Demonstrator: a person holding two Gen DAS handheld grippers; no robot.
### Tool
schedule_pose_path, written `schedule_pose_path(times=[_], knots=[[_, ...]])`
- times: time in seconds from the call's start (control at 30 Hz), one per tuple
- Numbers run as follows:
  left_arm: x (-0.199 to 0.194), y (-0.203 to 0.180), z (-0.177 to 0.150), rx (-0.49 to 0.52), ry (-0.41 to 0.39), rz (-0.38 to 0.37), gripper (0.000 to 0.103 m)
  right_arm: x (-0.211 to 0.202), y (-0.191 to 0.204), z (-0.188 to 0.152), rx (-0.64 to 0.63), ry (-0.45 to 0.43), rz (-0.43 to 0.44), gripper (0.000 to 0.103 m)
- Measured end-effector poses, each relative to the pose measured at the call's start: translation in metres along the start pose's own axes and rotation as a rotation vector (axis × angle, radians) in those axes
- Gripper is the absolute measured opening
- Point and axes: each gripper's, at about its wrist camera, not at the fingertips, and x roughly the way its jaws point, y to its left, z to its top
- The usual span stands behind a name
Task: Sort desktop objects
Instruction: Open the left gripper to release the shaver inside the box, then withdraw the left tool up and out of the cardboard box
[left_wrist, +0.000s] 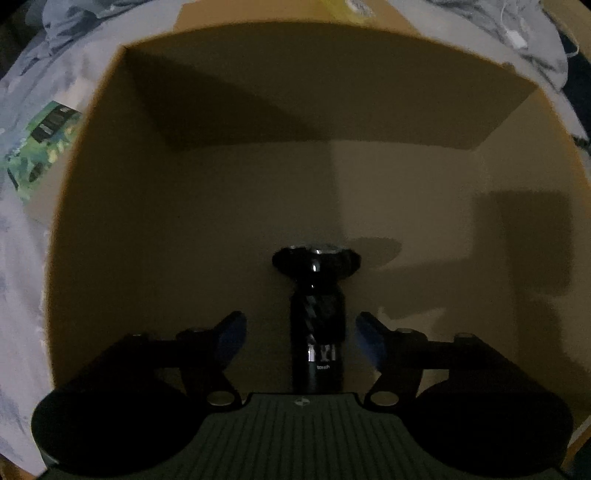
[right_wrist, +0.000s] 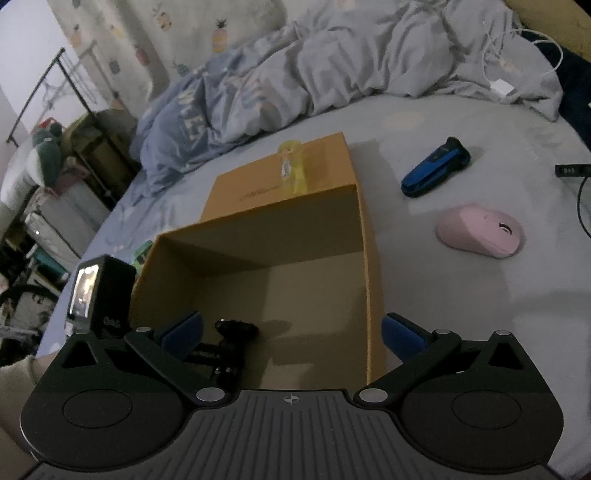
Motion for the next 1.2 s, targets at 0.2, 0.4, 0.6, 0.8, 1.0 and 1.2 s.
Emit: schedule_pose_path(times=[0.2, 0.4, 0.6, 0.8, 1.0, 1.2], knots=[[-0.024, 0.011, -0.010, -0.023, -0.064, -0.023, 0.084, -0.008, 0.010, -0.003, -0.022, -0.003, -0.008, 0.103], [-0.039, 0.008, -0.018, -0.003, -0.112, -0.065, 0.089, -0.020, 0.026, -0.007, -0.051, -0.012, -0.009, 0.103], [-0.056, 0.016, -0.018, 0.003, -0.167, -0.084, 0.092, -0.033, 0.039, -0.010, -0.084, -0.024, -0.016, 0.103], [-0.069, -0.003, 0.003, -0.005, -0.228, -0.107, 0.092, -0.045, 0.046, -0.011, -0.104, -0.041, -0.037, 0.103], [-0.089, -0.005, 0.001, -0.003, -0.316, -0.112, 0.092, -0.052, 0.053, -0.007, -0.122, -0.059, -0.045, 0.103], [-0.113, -0.001, -0.007, -0.003, -0.424, -0.110, 0.094, -0.052, 0.063, -0.006, -0.153, -0.067, -0.049, 0.103]])
